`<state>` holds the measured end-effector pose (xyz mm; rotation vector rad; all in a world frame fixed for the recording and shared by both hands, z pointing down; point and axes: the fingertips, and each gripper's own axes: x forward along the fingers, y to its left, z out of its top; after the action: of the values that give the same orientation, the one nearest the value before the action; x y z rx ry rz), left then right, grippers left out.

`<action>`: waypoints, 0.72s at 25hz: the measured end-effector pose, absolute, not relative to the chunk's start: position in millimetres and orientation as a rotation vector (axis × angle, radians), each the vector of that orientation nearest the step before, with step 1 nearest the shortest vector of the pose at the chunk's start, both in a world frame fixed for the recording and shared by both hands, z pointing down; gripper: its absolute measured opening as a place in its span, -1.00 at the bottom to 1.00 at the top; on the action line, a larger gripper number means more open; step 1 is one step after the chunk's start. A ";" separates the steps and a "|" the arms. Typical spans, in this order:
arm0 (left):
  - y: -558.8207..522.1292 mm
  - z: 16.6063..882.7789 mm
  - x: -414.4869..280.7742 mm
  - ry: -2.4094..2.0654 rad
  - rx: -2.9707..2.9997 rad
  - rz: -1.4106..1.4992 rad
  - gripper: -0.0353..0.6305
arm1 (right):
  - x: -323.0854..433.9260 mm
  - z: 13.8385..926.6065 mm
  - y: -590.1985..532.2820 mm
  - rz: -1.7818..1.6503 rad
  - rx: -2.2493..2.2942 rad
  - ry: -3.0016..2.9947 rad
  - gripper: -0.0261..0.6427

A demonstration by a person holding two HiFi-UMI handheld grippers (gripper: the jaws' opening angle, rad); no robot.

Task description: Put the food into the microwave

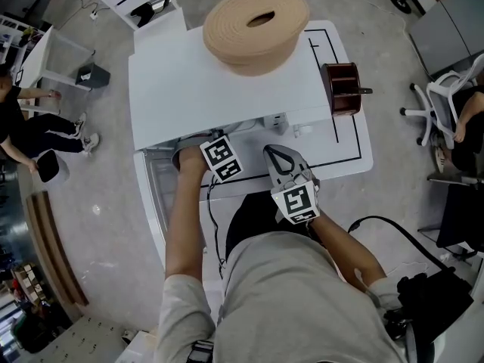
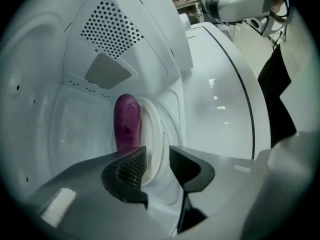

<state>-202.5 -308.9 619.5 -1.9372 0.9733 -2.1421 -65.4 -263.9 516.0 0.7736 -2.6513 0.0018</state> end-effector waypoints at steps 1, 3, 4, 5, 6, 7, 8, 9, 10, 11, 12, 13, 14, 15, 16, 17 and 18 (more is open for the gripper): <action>-304.8 615.1 -202.8 0.980 -1.922 -2.137 -0.44 | -65.8 513.1 -259.5 0.001 0.776 -2.656 -0.89; -300.0 608.0 -200.6 0.998 -1.897 -2.117 -0.44 | -65.2 509.7 -254.8 -0.002 0.780 -2.662 -0.89; -299.6 606.4 -198.2 1.006 -1.889 -2.107 -0.43 | -63.6 509.6 -254.9 -0.008 0.780 -2.660 -0.89; -299.2 605.9 -195.8 1.011 -1.882 -2.100 -0.43 | -61.9 510.0 -255.5 -0.014 0.779 -2.659 -0.89; -297.5 605.6 -193.7 1.014 -1.877 -2.096 -0.44 | -60.7 509.9 -255.1 -0.017 0.778 -2.660 -0.89; -294.4 605.1 -191.8 1.017 -1.872 -2.094 -0.44 | -59.8 508.9 -253.3 -0.018 0.778 -2.662 -0.89; -290.6 604.5 -189.8 1.020 -1.869 -2.093 -0.44 | -59.0 507.4 -250.9 -0.018 0.777 -2.665 -0.89; -287.2 604.3 -187.5 1.025 -1.866 -2.090 -0.44 | -58.4 505.9 -248.5 -0.016 0.777 -2.671 -0.89; -284.7 604.6 -185.0 1.031 -1.865 -2.087 -0.44 | -57.8 505.0 -246.9 -0.014 0.777 -2.679 -0.89; -283.0 605.5 -182.5 1.037 -1.864 -2.083 -0.44 | -56.7 504.5 -246.3 -0.017 0.778 -2.684 -0.89; -281.8 606.4 -180.1 1.040 -1.862 -2.081 -0.44 | -55.2 504.2 -246.4 -0.027 0.778 -2.684 -0.89; -280.8 607.1 -177.5 1.040 -1.858 -2.078 -0.44 | -53.4 504.0 -247.0 -0.040 0.777 -2.680 -0.89; -280.0 607.1 -174.4 1.041 -1.852 -2.071 -0.45 | -51.5 503.7 -247.3 -0.049 0.776 -2.680 -0.89; -279.5 606.5 -170.8 1.045 -1.843 -2.060 -0.47 | -49.5 503.4 -247.3 -0.050 0.777 -2.685 -0.89; -279.2 605.3 -166.6 1.051 -1.827 -2.044 -0.52 | -47.2 503.2 -247.0 -0.047 0.780 -2.694 -0.89; -279.0 603.9 -162.1 1.055 -1.804 -2.027 -0.62 | -44.4 503.2 -246.7 -0.044 0.784 -2.700 -0.89; -278.0 602.6 -157.2 1.053 -1.776 -2.012 -0.72 | -41.4 503.3 -246.1 -0.044 0.787 -2.704 -0.89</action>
<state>-157.2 -278.0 602.6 -1.7759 1.0528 -2.0116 -41.4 -246.1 503.3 0.7872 -2.7042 -0.0443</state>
